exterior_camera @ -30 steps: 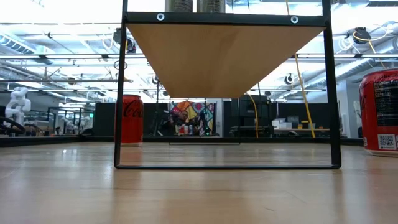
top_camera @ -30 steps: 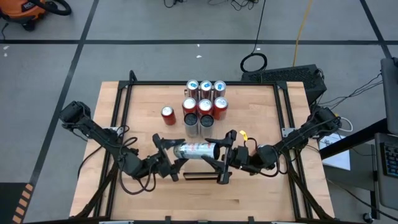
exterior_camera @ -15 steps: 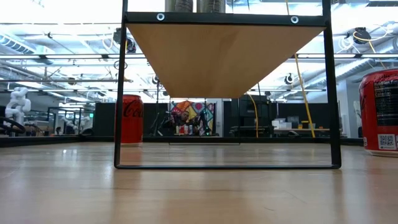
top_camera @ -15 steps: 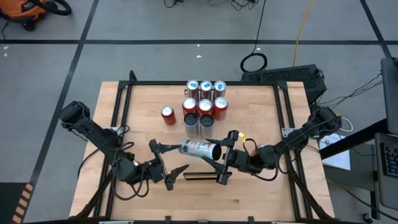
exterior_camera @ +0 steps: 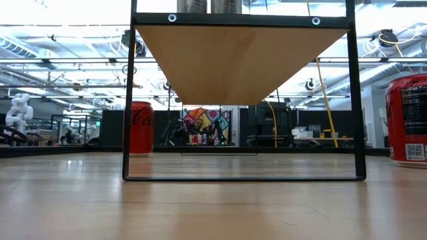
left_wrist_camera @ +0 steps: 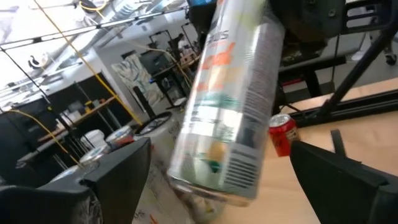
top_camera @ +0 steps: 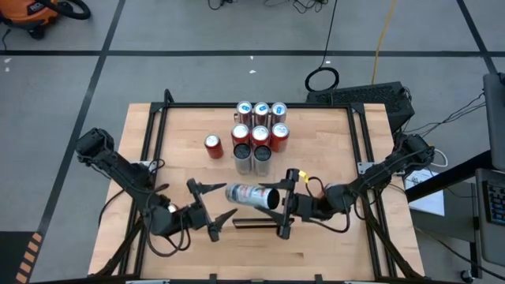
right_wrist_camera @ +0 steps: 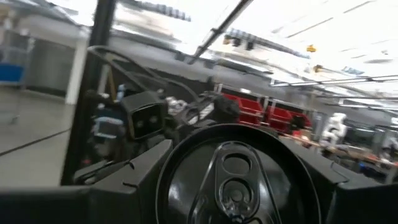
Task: Place canned beverage on shelf
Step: Put the white yellow soda can on the shelf aligned with the other white yellow soda can
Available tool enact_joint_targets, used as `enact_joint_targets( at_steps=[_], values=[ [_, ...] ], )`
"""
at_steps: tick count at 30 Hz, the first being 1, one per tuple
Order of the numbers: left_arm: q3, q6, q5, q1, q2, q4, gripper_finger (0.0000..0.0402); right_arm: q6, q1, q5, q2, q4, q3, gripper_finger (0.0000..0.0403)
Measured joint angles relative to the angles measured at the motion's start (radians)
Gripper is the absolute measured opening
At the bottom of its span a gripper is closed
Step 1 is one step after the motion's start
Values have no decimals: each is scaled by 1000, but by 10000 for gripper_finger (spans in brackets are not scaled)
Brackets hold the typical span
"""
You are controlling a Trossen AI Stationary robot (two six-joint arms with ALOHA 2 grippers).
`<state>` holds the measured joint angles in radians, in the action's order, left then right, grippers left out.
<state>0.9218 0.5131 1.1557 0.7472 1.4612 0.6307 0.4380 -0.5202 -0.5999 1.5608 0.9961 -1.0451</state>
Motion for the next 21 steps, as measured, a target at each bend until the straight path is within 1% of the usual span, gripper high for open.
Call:
enact_joint_targets(
  at_steps=[5,9,11,16,21],
  values=[
    [0,-63,-15,6,0,-52,378,-6,-1,48,0,-60,0,231],
    [0,-155,-101,-3,0,-115,378,-6,0,108,0,-95,0,231],
    [0,-196,-141,-8,0,-139,378,-4,-1,120,0,-96,0,231],
    [0,-299,-174,-20,0,-215,378,6,-1,187,0,-99,0,231],
    [-1,-351,-243,-32,1,-237,372,12,-1,188,0,-104,0,231]
  ],
)
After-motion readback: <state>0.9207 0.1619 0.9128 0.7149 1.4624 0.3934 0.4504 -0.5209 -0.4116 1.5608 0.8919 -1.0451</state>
